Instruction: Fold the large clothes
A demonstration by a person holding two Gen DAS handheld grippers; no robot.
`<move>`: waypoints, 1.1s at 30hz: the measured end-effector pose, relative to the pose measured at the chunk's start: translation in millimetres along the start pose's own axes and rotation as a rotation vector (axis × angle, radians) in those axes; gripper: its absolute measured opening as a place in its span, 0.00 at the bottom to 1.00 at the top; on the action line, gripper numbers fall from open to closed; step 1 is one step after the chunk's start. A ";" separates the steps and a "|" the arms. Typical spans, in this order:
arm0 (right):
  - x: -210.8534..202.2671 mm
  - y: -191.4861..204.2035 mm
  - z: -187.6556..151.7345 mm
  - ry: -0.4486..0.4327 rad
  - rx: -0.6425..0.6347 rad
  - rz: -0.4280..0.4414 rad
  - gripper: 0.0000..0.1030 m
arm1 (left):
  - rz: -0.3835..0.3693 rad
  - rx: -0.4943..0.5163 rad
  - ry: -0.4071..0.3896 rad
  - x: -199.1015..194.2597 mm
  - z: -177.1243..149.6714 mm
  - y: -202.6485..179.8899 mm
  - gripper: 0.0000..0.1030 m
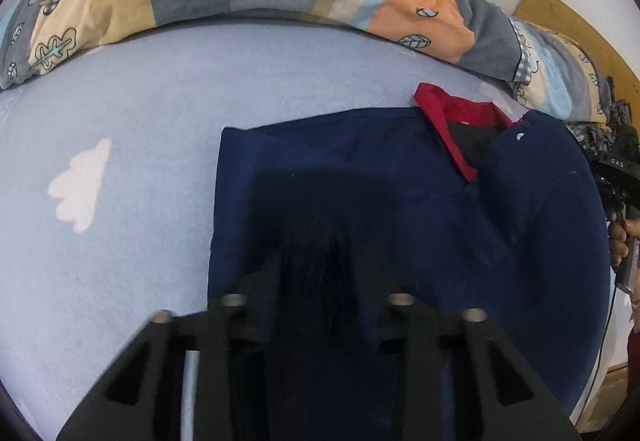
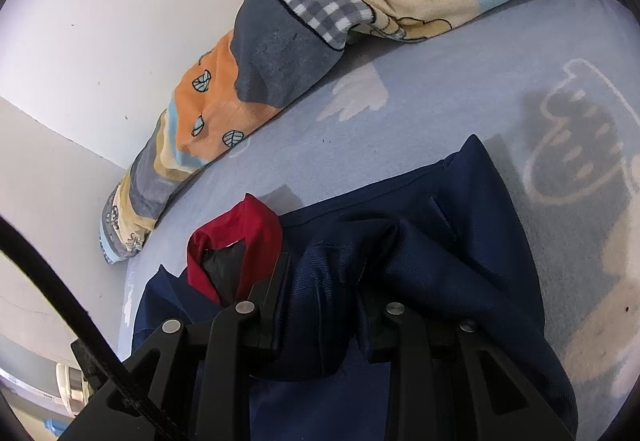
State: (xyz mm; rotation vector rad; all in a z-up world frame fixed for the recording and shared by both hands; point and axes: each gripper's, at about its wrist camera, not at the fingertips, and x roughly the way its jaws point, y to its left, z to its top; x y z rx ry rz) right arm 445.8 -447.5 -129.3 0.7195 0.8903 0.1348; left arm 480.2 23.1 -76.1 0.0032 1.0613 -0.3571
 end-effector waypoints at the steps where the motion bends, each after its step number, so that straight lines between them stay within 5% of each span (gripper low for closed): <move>1: 0.1 -0.3 0.1 0.001 0.000 0.000 0.31 | 0.011 0.003 -0.010 -0.8 0.7 -1.3 0.14; 10: -5.0 11.5 6.6 -0.046 -0.038 -0.016 0.31 | 0.131 -0.089 -0.226 -43.0 43.3 25.4 0.12; 16: 22.2 -0.3 17.6 -0.035 0.027 -0.063 0.33 | 0.212 -0.158 -0.192 -0.4 70.2 38.2 0.13; 20: 23.9 -36.8 21.5 -0.009 0.272 0.086 0.43 | 0.249 -0.130 -0.082 36.9 68.8 35.7 0.22; 24: -1.7 -55.5 33.3 0.020 0.467 0.285 0.74 | 0.173 -0.154 -0.122 23.6 64.5 44.3 0.31; 27: -35.7 -52.8 46.8 -0.057 0.456 0.367 0.79 | 0.153 -0.177 -0.180 3.7 65.9 53.1 0.47; 30: -63.3 -37.2 55.7 -0.075 0.305 0.222 0.81 | 0.110 -0.191 -0.195 -14.7 66.2 57.8 0.48; 33: -73.1 -21.0 43.9 0.003 0.062 -0.027 0.80 | 0.058 -0.174 -0.204 -38.9 57.3 56.6 0.50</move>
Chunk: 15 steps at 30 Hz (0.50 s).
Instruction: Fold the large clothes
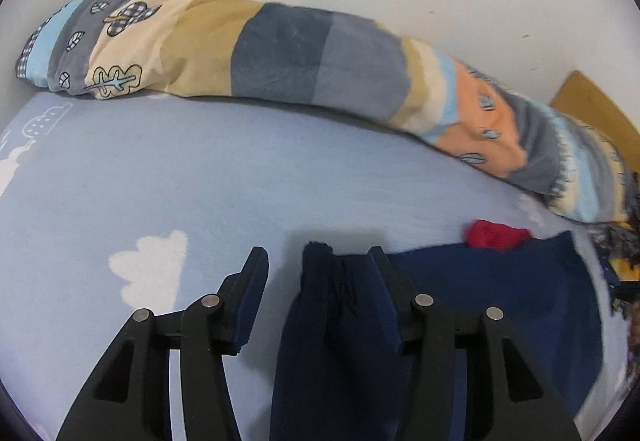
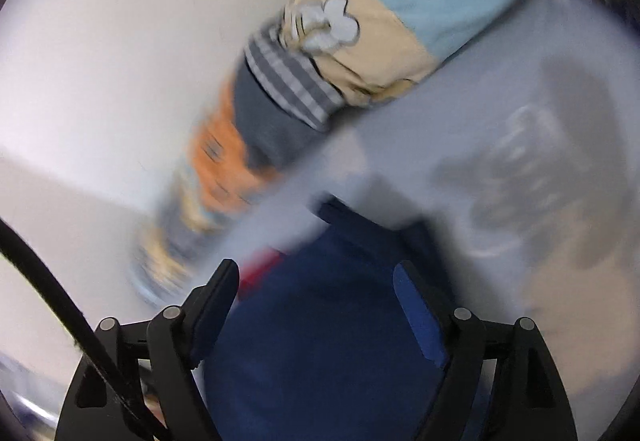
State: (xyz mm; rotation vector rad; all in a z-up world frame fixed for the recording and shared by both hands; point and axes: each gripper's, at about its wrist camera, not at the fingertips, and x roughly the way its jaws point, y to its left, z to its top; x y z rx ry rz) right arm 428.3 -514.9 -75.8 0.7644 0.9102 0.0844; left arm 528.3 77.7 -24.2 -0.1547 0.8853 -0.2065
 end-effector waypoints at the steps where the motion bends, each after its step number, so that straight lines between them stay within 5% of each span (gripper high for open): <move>1: -5.1 -2.4 -5.0 0.005 -0.052 -0.037 0.78 | -0.007 0.011 0.003 -7.2 -3.1 1.2 0.53; 3: -19.1 -9.3 -23.9 0.017 -0.192 -0.115 0.57 | -0.035 0.038 0.023 -26.5 -17.8 4.7 0.60; 6: -29.1 -34.5 -51.3 0.080 -0.320 -0.186 0.42 | -0.064 0.056 0.074 -45.0 -40.8 12.1 0.63; 10: -25.2 -52.4 -72.3 0.138 -0.358 -0.183 0.33 | -0.090 0.043 0.154 -68.3 -85.5 24.7 0.78; 15: -17.8 -44.5 -89.9 0.156 -0.426 -0.176 0.08 | -0.106 -0.002 0.193 -78.3 -122.4 37.7 0.78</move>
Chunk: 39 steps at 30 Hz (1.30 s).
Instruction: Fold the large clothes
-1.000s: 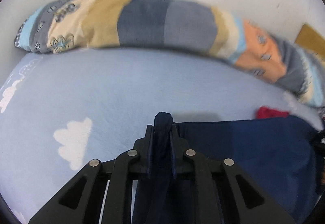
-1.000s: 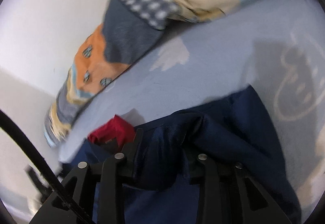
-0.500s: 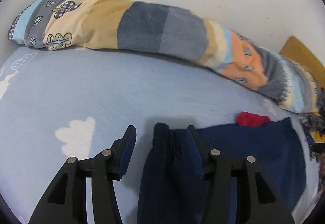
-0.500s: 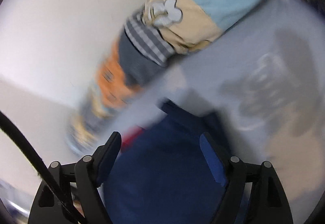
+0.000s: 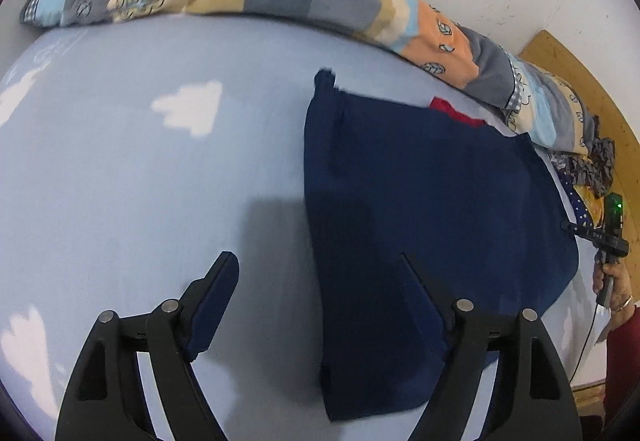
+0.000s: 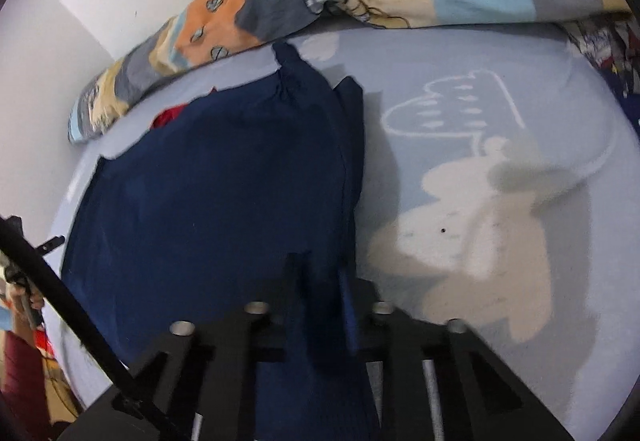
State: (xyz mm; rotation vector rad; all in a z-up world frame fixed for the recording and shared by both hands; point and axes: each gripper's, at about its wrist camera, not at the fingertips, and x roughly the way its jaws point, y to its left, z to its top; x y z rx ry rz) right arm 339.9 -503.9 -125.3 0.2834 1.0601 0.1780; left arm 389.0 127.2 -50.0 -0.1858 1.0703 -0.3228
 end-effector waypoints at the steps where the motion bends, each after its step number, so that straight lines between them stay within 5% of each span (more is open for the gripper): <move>1: -2.9 1.6 -1.6 -0.012 -0.006 -0.016 0.07 | 0.000 -0.009 0.010 0.7 -5.9 1.5 0.78; 9: -45.3 6.5 -26.8 -0.047 -0.018 -0.048 0.07 | -0.052 -0.016 0.010 -4.4 -24.2 3.2 0.78; 10: -46.2 3.3 -28.6 -0.064 -0.014 -0.047 0.09 | -0.053 -0.021 0.008 -4.3 -24.5 3.5 0.78; 12: -39.7 -7.8 -30.7 -0.047 0.033 -0.095 0.39 | -0.043 -0.037 0.005 -4.5 -25.7 3.2 0.78; 16: -71.3 15.8 -35.0 -0.193 -0.031 -0.249 0.41 | -0.064 -0.007 -0.038 -19.2 -24.3 -12.8 0.78; 19: -84.2 58.7 -42.5 -0.239 -0.167 -0.157 0.42 | -0.090 0.061 -0.063 -27.5 -23.8 -37.5 0.78; 23: -49.7 87.4 -57.3 -0.091 -0.213 -0.082 0.42 | -0.032 0.218 0.017 -3.6 -39.6 -68.1 0.78; 27: -23.2 53.8 -77.1 0.000 -0.191 -0.188 0.30 | 0.103 0.276 0.128 28.4 -63.1 -44.9 0.78; 29: -30.4 31.2 -76.1 0.002 -0.101 -0.205 0.00 | 0.072 0.206 0.103 18.0 -64.2 -29.4 0.74; 31: -41.8 36.0 -73.6 -0.001 -0.102 -0.271 0.01 | 0.077 0.181 0.060 -0.9 -61.0 -31.4 0.70; 34: -66.4 78.4 -71.0 -0.073 -0.181 -0.205 0.13 | -0.040 0.189 -0.051 -41.2 -55.7 -55.8 0.71; 36: -73.5 102.3 -70.9 -0.098 -0.219 -0.179 0.40 | -0.079 0.219 -0.084 -51.4 -51.4 -77.8 0.73; 39: -59.5 111.6 -65.1 -0.056 -0.182 -0.150 0.41 | -0.027 0.264 -0.019 -26.8 -51.7 -97.4 0.74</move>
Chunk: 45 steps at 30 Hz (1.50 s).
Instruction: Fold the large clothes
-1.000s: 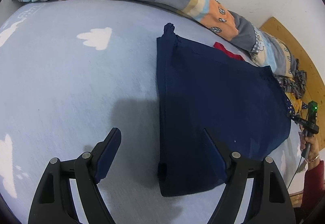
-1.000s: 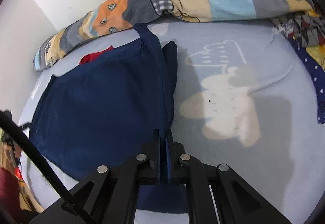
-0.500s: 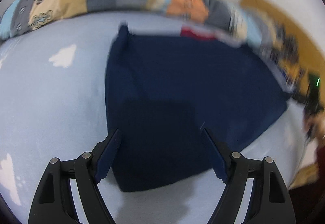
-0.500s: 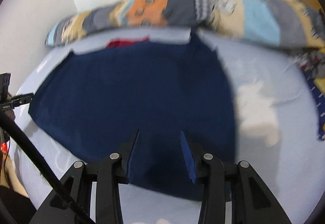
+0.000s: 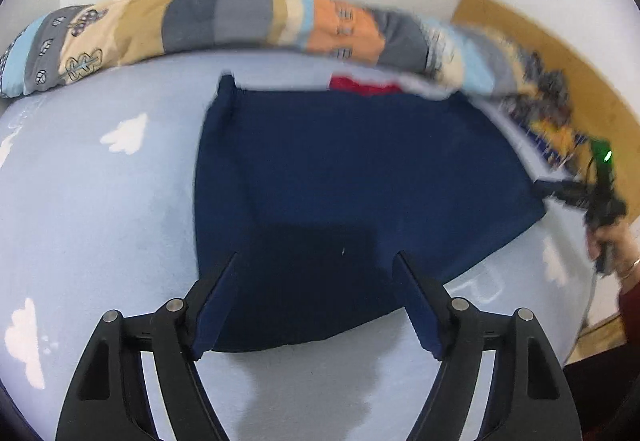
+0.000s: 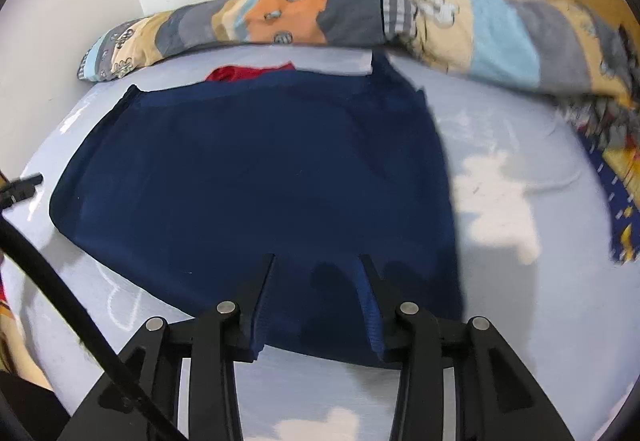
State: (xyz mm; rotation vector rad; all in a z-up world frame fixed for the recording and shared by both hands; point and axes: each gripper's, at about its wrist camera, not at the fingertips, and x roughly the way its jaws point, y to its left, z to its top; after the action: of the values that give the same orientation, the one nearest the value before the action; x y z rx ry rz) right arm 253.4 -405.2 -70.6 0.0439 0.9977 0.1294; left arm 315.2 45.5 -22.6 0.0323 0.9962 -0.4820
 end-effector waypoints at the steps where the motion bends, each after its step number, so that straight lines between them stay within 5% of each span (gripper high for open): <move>1: 5.9 -8.1 -4.9 0.018 0.028 0.001 0.41 | 0.033 0.007 0.059 16.8 -4.0 3.3 0.74; 4: 27.9 -59.7 -28.2 0.123 0.220 -0.015 0.35 | 0.203 -0.053 0.172 47.2 -20.9 19.0 0.73; 5: 23.6 -73.6 -32.5 0.110 0.302 0.016 0.28 | 0.207 -0.066 0.171 47.0 -23.6 18.6 0.73; 7: 3.7 -86.0 -37.9 0.089 0.404 -0.028 0.27 | 0.200 -0.090 0.118 32.6 -21.6 7.5 0.73; 10: -19.4 -64.8 -33.3 0.050 0.343 -0.121 0.33 | 0.216 -0.108 0.004 6.2 -8.3 -17.9 0.73; 17: -35.4 14.9 -0.4 -0.001 0.261 0.003 0.48 | 0.268 -0.142 -0.171 -18.1 12.3 -87.5 0.80; 22: 6.4 34.5 -3.0 0.049 0.262 0.056 0.48 | 0.282 -0.168 -0.119 28.7 -1.7 -99.2 0.80; 26: 36.7 -0.1 -18.3 0.113 0.345 0.043 0.48 | 0.353 -0.164 0.044 75.8 -18.2 -73.3 0.80; 31: 3.0 -38.9 -22.2 0.038 0.485 0.078 0.55 | 0.381 -0.141 -0.012 63.5 -14.8 -62.3 0.80; 35: -12.1 -70.3 -51.2 0.017 0.755 0.269 0.63 | 0.221 -0.277 -0.020 47.5 -13.6 -40.1 0.80; 42: -18.6 -112.2 -101.1 -0.004 0.980 0.259 0.63 | 0.015 -0.605 -0.006 16.0 -40.1 41.3 0.82; 45: -4.5 -125.7 -107.6 -0.017 1.002 0.331 0.64 | -0.024 -0.682 -0.012 4.6 -53.9 71.2 0.83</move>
State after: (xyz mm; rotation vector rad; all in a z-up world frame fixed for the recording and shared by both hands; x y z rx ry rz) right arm 171.7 -532.8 -137.2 1.1250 0.9474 -0.0812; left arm 302.9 120.6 -69.6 -0.5926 1.1074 -0.1447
